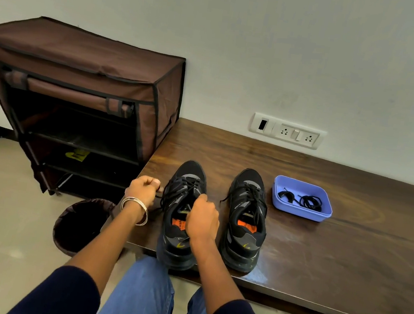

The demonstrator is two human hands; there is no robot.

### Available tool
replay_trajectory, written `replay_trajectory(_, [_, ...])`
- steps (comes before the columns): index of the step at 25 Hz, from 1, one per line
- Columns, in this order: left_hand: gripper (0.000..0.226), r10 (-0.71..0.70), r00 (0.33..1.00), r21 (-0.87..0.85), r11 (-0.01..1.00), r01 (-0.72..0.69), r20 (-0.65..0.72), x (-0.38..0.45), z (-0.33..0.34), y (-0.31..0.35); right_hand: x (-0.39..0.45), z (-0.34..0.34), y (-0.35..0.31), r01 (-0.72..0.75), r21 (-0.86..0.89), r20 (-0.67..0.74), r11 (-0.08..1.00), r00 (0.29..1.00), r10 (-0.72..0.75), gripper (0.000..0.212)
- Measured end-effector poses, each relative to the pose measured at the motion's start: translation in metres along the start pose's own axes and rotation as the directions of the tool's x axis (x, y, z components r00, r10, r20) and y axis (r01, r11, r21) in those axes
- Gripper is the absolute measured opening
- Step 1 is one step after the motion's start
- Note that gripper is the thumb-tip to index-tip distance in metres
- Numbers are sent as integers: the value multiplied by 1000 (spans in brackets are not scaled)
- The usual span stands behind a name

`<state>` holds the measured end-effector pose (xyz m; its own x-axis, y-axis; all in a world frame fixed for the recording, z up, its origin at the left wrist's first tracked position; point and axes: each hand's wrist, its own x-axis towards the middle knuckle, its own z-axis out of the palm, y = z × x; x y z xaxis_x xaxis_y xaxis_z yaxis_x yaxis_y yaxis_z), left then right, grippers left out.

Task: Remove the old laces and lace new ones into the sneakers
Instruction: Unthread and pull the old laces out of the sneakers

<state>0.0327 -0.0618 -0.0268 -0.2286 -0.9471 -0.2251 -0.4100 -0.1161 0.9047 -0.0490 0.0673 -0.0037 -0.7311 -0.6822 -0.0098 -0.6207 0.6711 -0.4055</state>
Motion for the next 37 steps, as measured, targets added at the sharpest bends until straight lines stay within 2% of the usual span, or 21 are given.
replay_trajectory(1, [18,94,995,179,980,-90,-13,-3,-1,3,-1,-1,0,0,1,-1,1000,1000,0,22])
replay_trajectory(3, [39,293,955,473,834,-283,54,-16,-2,15,-2,-2,0,-5,1,-6,1000,1000,5,21])
replay_trajectory(5, [45,420,894,561,708,-430,155,-34,-1,30,-1,-1,1,-2,-13,1,1000,1000,2,23])
replay_trajectory(7, [48,384,876,583,654,-482,293,-43,7,35,0,0,2,32,-36,4,999,999,-32,32])
replay_trajectory(9, [49,263,898,649,623,-436,351,-46,18,31,3,3,4,126,-101,-4,987,992,-127,47])
replay_trajectory(12, [39,269,934,683,638,-355,234,-50,24,22,8,5,5,289,-225,5,930,955,-296,62])
replay_trajectory(16, [33,339,937,626,713,-316,87,-59,29,14,12,5,3,355,-341,21,870,928,-371,53])
replay_trajectory(21, [35,323,940,650,691,-316,113,-55,27,9,27,1,-4,411,-425,-26,806,885,-465,29])
replay_trajectory(25, [34,297,951,628,727,-280,80,-55,29,8,36,4,-8,426,-324,-102,844,872,-479,23])
replay_trajectory(27, [36,297,953,608,746,-272,61,-56,30,6,33,9,-7,353,-178,-176,918,907,-383,20])
replay_trajectory(29, [38,298,953,575,771,-274,54,-54,31,3,29,7,-3,212,-21,-248,977,946,-210,15])
replay_trajectory(31, [41,295,954,538,797,-275,51,-53,30,2,32,6,3,-28,289,-264,957,959,108,13])
replay_trajectory(32, [43,294,954,525,805,-277,52,-52,30,2,35,3,7,-172,510,-194,843,931,308,16])
replay_trajectory(33, [43,294,954,521,806,-279,56,-51,30,1,39,2,11,-287,704,-58,649,888,456,19])
replay_trajectory(34, [43,296,953,521,805,-283,61,-51,31,1,40,0,13,-344,821,61,456,846,530,19])
replay_trajectory(35, [43,297,953,521,804,-286,65,-51,31,1,39,-3,13,-372,857,120,356,817,563,19])
replay_trajectory(36, [41,294,953,524,803,-284,66,-52,31,1,38,-6,11,-383,855,135,349,815,563,15])
replay_trajectory(37, [40,289,955,530,801,-279,66,-52,30,2,35,-10,7,-366,825,88,430,836,541,12])
